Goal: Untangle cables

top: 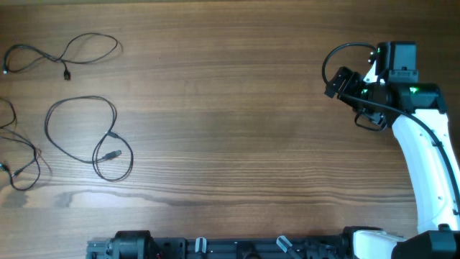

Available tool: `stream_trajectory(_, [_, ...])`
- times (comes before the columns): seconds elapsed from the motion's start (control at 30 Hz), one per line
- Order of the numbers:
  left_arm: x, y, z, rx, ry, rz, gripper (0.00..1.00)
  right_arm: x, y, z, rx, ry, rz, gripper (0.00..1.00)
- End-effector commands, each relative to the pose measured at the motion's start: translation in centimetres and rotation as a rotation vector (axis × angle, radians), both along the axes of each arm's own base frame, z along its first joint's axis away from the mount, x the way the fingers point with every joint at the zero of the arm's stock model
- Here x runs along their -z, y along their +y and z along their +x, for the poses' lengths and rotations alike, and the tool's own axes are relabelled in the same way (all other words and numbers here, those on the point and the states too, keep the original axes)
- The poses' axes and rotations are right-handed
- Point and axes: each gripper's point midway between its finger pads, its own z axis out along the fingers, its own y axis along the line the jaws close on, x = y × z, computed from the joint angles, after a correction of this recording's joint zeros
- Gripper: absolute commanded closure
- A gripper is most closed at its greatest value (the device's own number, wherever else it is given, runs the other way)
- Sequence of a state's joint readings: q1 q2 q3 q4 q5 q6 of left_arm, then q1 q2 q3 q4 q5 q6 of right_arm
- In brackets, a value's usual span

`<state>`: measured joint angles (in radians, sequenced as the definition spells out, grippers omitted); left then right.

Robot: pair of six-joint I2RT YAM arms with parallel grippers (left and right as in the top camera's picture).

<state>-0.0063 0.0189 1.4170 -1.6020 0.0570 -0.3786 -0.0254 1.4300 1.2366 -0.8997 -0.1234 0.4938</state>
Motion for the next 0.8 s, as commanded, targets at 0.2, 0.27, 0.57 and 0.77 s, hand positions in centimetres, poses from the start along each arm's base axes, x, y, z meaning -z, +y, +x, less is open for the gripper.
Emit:
stream_trajectory(0.2, [-3.0,1.0,5.4,-0.059,-0.143,0.019,0.00,0.3,0.1,0.0,0.003,0.009,0.010,0.00])
stream_trajectory(0.27, [-2.3,1.0,8.0,-0.058,-0.135,0.019,0.00,0.3,0.1,0.0,0.003,0.009,0.010,0.00])
stream_trajectory(0.57, [1.9,0.9,17.9,-0.058,-0.156,0.018,0.00,0.3,0.1,0.0,0.003,0.009,0.010,0.00])
stream_trajectory(0.77, [5.7,0.9,21.0,-0.059,-0.125,0.012,0.00,0.3,0.1,0.0,0.003,0.009,0.010,0.00])
